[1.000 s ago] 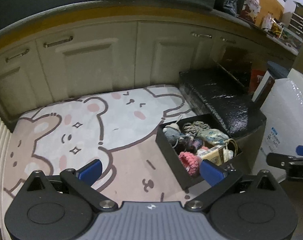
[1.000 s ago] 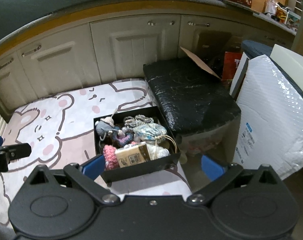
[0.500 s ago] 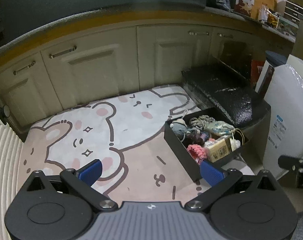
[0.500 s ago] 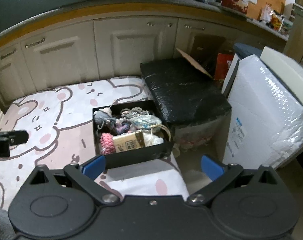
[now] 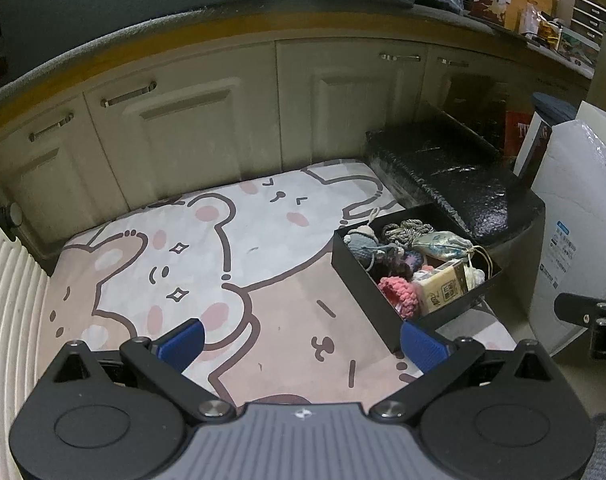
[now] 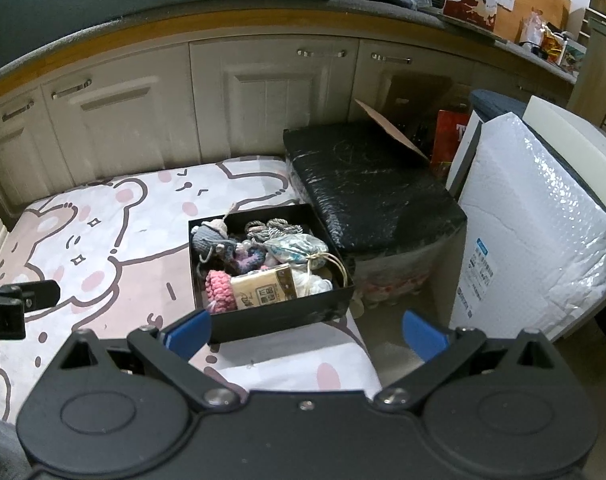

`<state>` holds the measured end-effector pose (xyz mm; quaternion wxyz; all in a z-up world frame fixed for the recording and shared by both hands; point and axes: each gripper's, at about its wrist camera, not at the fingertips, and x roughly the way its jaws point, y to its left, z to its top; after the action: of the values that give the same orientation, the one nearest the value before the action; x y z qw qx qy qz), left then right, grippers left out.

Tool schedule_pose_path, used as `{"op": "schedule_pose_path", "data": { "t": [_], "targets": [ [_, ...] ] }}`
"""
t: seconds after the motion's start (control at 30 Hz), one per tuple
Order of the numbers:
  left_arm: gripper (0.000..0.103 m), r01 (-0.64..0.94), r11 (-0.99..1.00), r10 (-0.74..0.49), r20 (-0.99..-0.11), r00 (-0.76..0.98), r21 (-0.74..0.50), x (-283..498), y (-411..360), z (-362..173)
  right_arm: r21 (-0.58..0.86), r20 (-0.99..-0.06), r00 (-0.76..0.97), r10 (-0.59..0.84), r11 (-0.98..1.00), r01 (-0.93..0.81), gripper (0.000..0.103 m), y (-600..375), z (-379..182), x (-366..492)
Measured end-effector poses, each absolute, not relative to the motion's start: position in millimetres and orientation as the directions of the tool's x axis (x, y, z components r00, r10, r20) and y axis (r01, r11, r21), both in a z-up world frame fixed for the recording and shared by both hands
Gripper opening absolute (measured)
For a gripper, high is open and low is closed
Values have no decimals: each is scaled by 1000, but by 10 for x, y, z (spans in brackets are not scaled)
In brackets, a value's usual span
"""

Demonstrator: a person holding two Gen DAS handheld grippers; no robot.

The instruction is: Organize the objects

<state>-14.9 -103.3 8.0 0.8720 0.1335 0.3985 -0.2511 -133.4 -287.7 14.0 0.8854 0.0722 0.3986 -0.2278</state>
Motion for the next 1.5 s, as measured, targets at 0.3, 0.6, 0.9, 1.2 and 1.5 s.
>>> {"op": "schedule_pose_path", "data": {
  "t": [0.3,0.6,0.9,1.2,1.5],
  "targets": [
    [103,546,838,-334,-764,551,27,-148,-1025,76,-54,-739,578,-346,886,461,103,-2872,140,-1326],
    [103,546,837,-331,-767,551,32,-155,-1030,69,-53,-740,578,-345,886,461,103,-2865,139,-1325],
    [103,550,835,-336,-768,545,25,-139,-1009,64,-53,-740,578,-345,886,461,103,-2867,140,-1329],
    [103,549,835,-336,-768,546,26,-146,-1015,65,-53,-739,578,-345,886,460,103,-2868,140,-1332],
    [103,548,836,-337,-768,545,21,-149,-1016,71,-49,-741,579,-342,886,460,103,-2861,143,-1322]
  ]
}}
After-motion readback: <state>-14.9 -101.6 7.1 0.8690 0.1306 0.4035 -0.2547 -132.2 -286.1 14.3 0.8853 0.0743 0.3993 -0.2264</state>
